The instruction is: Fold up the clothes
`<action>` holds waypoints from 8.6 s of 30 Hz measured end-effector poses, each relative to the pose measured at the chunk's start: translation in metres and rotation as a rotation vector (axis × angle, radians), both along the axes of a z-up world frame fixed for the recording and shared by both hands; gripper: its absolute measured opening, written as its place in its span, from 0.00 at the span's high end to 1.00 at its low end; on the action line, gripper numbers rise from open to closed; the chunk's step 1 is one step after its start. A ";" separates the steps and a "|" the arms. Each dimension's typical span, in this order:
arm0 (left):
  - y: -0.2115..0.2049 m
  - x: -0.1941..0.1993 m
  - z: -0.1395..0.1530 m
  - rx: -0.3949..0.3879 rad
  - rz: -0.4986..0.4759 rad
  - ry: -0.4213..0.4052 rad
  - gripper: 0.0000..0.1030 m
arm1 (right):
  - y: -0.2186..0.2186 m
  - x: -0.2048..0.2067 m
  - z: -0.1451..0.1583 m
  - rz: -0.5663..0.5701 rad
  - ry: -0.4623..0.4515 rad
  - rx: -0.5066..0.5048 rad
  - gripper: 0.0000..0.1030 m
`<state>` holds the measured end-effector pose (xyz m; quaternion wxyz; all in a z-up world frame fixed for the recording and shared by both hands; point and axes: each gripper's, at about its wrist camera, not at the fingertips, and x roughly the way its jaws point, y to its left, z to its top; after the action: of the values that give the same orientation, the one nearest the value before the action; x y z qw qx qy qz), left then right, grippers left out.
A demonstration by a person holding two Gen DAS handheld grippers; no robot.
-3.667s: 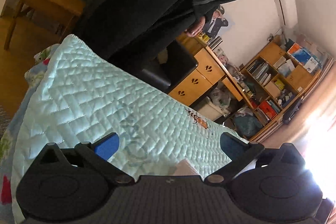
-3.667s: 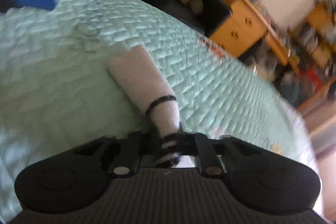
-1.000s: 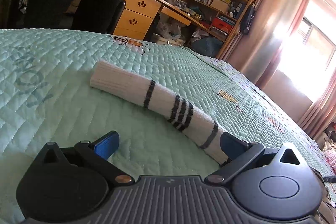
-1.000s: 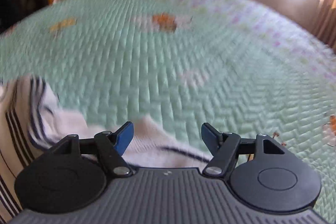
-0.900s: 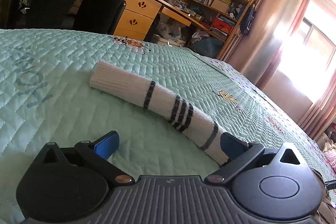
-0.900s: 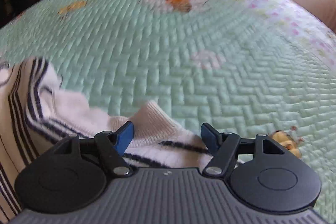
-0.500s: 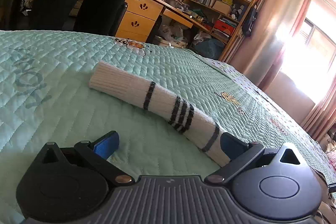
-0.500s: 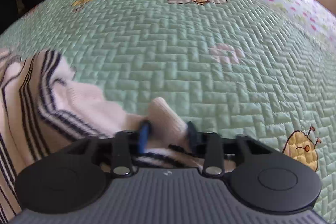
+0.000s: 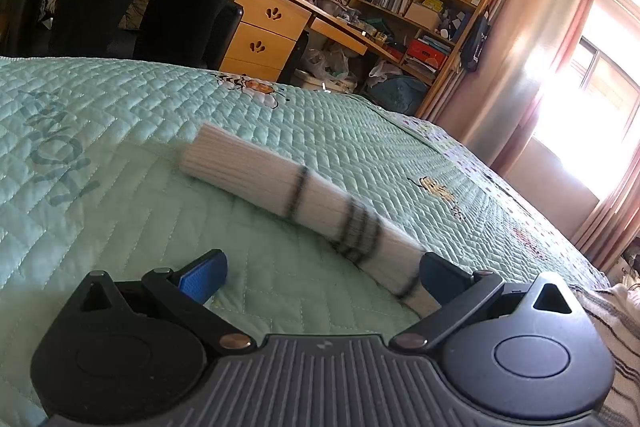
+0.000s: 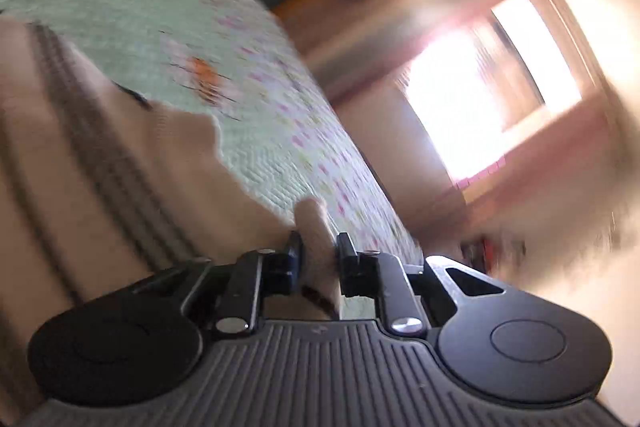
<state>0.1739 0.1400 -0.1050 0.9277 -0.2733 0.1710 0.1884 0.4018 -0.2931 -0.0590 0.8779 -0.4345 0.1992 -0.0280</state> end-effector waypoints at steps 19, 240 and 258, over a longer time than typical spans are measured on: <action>-0.058 -0.004 0.042 0.327 -0.044 0.006 0.01 | -0.098 -0.089 -0.070 -0.073 0.094 1.771 0.31; -0.274 0.035 0.036 -0.059 -0.858 0.559 0.01 | -0.112 -0.117 -0.046 0.288 0.176 1.935 0.00; -0.249 0.031 0.028 -0.217 -0.832 0.441 0.01 | -0.131 -0.192 0.030 0.454 0.182 1.893 0.00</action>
<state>0.2046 -0.1085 -0.0771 0.8320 -0.2304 0.4772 -0.1640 0.2102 -0.4236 -0.0286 0.8297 0.4214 0.1180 0.3467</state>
